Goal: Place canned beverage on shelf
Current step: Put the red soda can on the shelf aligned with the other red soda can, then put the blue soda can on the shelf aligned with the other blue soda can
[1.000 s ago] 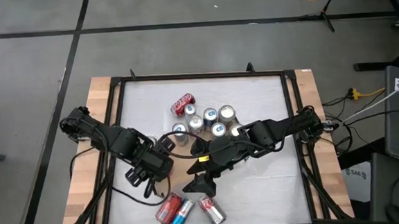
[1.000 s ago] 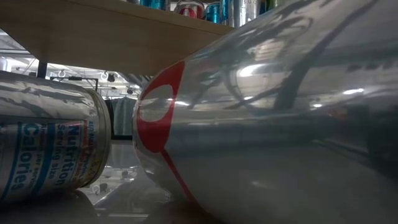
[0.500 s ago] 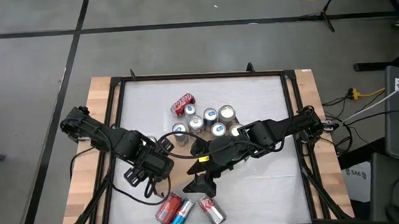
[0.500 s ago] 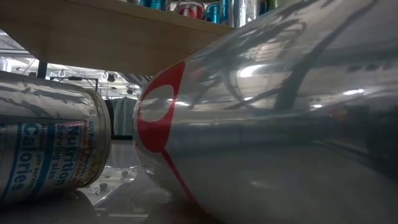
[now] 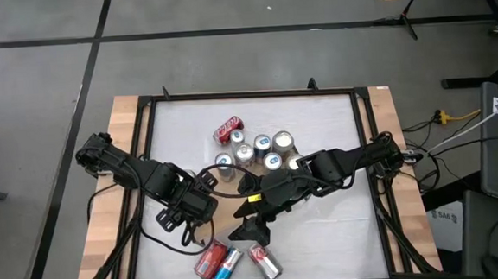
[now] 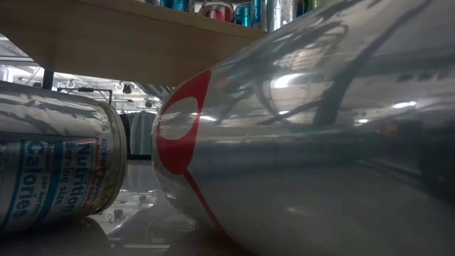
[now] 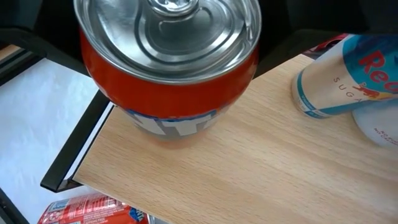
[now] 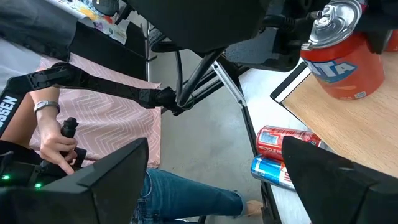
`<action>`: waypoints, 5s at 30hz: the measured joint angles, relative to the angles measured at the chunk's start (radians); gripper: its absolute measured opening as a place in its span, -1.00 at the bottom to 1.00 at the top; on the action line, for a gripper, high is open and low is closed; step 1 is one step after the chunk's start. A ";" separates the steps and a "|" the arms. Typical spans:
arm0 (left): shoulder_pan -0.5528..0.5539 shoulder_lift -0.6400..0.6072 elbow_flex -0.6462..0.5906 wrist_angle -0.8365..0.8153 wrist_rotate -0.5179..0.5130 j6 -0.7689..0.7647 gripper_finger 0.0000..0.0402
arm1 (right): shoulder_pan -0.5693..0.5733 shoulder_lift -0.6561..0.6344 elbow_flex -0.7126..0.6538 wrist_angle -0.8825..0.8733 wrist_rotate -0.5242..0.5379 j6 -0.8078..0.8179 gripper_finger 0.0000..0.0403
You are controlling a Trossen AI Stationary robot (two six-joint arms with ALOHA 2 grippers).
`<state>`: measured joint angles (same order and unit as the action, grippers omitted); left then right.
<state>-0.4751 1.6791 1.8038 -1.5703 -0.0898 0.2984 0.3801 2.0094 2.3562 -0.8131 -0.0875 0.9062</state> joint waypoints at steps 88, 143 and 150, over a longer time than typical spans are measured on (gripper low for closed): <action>-0.041 -0.002 0.079 0.195 -0.049 -0.026 0.96 | 0.000 0.001 0.000 0.000 0.000 -0.026 0.77; 0.053 -0.281 0.077 0.204 -0.245 -0.132 0.96 | -0.002 -0.064 -0.001 0.005 0.090 -0.143 0.77; 0.169 -0.421 0.077 0.204 -0.282 -0.151 0.96 | -0.002 -0.127 0.000 0.004 0.215 -0.172 0.77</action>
<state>-0.3065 1.2579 1.8805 -1.3666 -0.3719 0.1473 0.3786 1.8826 2.3562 -0.8087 0.1279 0.7338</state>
